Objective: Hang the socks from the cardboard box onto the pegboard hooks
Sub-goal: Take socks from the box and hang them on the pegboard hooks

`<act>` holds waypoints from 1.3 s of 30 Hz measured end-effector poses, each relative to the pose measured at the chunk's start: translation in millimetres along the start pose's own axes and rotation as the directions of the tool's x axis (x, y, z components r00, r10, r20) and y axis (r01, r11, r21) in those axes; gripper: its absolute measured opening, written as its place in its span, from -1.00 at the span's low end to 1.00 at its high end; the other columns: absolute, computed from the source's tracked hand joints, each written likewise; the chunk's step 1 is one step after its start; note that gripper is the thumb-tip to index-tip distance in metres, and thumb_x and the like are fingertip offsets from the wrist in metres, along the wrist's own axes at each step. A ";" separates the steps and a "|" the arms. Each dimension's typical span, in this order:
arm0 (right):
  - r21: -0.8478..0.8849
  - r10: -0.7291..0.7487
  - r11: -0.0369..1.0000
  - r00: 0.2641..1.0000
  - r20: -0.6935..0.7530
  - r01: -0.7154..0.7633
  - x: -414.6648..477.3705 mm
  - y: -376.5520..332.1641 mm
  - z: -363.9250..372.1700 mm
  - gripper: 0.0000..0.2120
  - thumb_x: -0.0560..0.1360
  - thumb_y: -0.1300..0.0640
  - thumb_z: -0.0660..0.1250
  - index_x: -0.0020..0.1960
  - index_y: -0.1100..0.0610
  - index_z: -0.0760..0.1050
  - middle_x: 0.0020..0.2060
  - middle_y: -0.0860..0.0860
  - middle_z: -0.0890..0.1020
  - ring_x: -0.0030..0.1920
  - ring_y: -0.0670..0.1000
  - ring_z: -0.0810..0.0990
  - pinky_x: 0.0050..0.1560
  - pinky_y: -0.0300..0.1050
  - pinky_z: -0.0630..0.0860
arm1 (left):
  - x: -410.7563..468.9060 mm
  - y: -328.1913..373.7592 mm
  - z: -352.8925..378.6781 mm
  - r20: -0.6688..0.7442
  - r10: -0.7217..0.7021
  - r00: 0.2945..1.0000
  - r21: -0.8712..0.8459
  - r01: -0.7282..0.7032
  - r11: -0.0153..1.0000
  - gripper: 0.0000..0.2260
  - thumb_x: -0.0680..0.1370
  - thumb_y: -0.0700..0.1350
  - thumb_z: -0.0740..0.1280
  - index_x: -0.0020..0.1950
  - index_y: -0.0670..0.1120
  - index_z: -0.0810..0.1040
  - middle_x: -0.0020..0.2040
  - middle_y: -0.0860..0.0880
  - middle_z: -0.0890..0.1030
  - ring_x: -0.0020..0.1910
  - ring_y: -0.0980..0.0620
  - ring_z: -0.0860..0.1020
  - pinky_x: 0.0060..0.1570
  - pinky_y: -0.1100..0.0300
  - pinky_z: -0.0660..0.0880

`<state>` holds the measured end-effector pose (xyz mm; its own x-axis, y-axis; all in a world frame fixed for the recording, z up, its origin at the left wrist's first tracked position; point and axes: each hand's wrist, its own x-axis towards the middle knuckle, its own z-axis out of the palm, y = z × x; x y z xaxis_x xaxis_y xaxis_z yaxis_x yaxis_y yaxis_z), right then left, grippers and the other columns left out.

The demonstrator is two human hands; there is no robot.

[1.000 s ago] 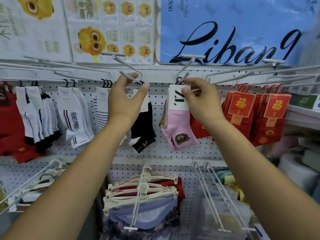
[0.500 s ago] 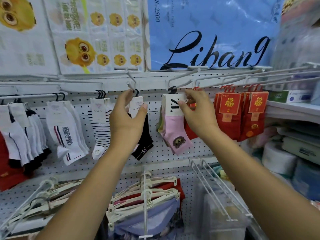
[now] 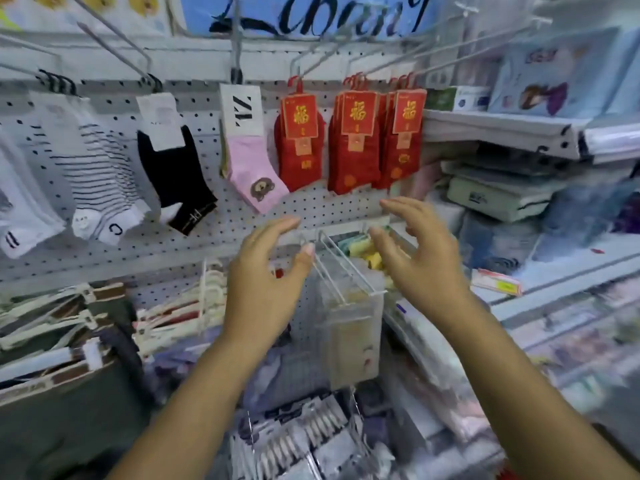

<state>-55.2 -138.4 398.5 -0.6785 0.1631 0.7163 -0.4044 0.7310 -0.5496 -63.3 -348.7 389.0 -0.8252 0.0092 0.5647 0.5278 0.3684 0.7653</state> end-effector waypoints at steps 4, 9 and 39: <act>-0.091 0.050 0.995 0.996 0.068 -0.044 -78.4 44.8 -67.9 -0.66 0.55 0.12 0.42 0.30 0.18 0.54 0.23 0.02 0.56 0.25 -0.15 0.45 0.29 -0.42 0.30 | -65.9 12.7 63.5 0.123 -0.023 0.992 0.018 0.021 1.000 -0.68 0.60 0.01 0.42 0.35 0.12 0.56 0.35 0.22 0.52 0.33 0.28 0.43 0.33 0.32 0.37; -0.204 0.319 0.938 0.929 0.187 -0.281 -205.7 102.0 -165.7 -0.61 0.57 0.07 0.41 0.37 0.10 0.49 0.32 0.02 0.54 0.34 0.05 0.48 0.32 -0.11 0.38 | -178.8 22.5 150.5 0.277 -0.126 0.953 0.054 0.115 0.992 -0.68 0.58 -0.01 0.43 0.33 0.02 0.58 0.36 0.21 0.47 0.32 0.47 0.33 0.31 0.54 0.22; -0.368 0.951 0.227 0.125 0.281 -0.902 -413.8 415.5 -266.4 -0.49 0.53 -0.09 0.43 0.38 0.14 0.49 0.27 0.05 0.60 0.26 0.06 0.56 0.15 -0.12 0.47 | -358.8 -115.1 468.4 0.595 -0.608 0.526 0.626 0.171 0.760 -0.13 0.51 0.17 0.45 0.61 -0.22 0.11 0.58 -0.24 0.25 0.55 -0.24 0.24 0.50 -0.18 0.26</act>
<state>221.0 274.3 -11.7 -0.6421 0.5295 -0.5544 0.7455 0.2628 -0.6125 77.9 41.1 -46.4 -0.8743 0.3336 -0.3525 0.1341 0.8641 0.4851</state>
